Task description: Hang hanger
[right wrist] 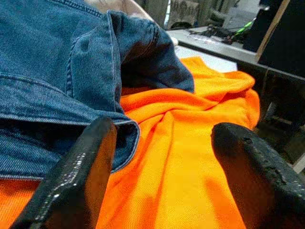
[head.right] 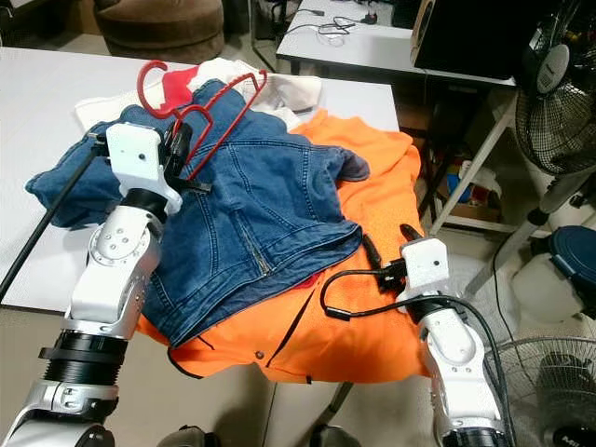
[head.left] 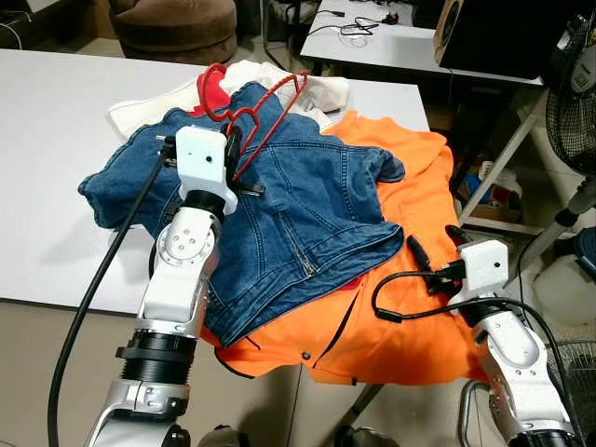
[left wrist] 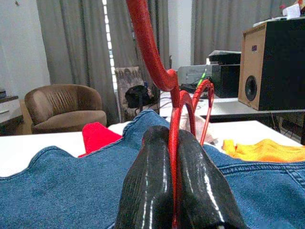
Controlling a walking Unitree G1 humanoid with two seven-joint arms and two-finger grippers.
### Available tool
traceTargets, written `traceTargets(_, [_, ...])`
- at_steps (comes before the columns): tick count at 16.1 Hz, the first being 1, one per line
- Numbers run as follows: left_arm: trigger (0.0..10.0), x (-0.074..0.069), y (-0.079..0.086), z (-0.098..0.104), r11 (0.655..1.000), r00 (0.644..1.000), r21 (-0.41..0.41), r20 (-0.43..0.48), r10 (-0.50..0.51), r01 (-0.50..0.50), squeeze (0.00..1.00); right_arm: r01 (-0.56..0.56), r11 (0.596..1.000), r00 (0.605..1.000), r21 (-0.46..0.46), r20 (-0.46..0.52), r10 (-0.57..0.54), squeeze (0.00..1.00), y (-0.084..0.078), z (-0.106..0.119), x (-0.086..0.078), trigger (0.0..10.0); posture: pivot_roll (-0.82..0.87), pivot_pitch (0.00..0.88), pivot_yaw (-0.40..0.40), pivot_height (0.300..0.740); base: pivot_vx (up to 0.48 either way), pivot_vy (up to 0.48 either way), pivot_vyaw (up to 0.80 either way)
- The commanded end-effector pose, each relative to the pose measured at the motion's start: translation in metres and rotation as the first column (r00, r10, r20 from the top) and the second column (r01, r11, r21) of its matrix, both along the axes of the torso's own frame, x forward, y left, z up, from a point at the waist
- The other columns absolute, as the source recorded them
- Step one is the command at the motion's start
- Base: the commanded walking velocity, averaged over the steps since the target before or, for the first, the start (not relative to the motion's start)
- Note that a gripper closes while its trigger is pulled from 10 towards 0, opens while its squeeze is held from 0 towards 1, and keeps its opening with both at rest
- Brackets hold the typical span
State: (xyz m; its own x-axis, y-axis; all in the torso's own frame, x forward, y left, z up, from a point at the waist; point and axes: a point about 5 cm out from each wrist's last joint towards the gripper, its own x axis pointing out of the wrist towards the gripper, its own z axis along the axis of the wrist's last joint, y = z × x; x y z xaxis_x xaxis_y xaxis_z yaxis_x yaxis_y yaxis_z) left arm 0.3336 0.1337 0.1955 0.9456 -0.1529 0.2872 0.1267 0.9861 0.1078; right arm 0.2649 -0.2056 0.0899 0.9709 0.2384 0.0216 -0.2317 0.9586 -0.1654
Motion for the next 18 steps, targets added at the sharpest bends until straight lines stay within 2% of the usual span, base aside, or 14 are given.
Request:
traceTargets(1, [10.0,-0.002,-0.001,0.000,1.000,1.000,0.013,0.004,-0.007,0.007,0.00,-0.013,1.000,1.000,0.003,0.000,0.013,1.00,-0.004,0.005,0.001,10.0,0.00,0.051,-0.017,0.740,0.000,0.000,0.00])
traceTargets(3, [10.0,-0.002,-0.001,-0.001,1.000,1.000,0.019,0.001,-0.009,0.009,0.00,-0.059,0.998,0.998,-0.011,-0.038,0.059,1.00,-0.008,0.006,0.002,10.0,0.00,0.051,-0.017,0.740,0.000,0.000,0.00])
traceTargets(6, [10.0,-0.002,-0.001,-0.002,1.000,1.000,0.019,0.000,-0.012,0.012,0.00,-0.073,0.997,0.996,-0.029,-0.062,0.071,1.00,-0.014,0.007,0.005,10.0,0.00,0.050,-0.018,0.740,0.000,0.000,0.00])
traceTargets(9, [10.0,-0.002,-0.001,-0.001,1.000,1.000,0.021,0.002,-0.012,0.012,0.00,-0.107,0.993,0.989,-0.047,-0.103,0.102,1.00,-0.013,0.004,0.004,10.0,0.00,0.046,-0.018,0.740,0.000,0.000,0.00])
traceTargets(11, [10.0,-0.002,-0.001,-0.001,1.000,1.000,0.023,0.004,-0.011,0.011,0.00,-0.110,0.992,0.987,-0.069,-0.125,0.101,0.00,-0.012,0.000,0.009,10.0,0.00,0.045,-0.014,0.740,0.000,0.000,0.00])
traceTargets(18, [10.0,-0.002,-0.001,-0.001,0.999,1.000,0.031,0.006,-0.011,0.011,0.00,-0.037,0.993,0.991,-0.116,-0.135,0.021,0.00,-0.021,-0.006,0.032,10.0,0.01,0.050,-0.008,0.740,0.000,0.000,0.00])
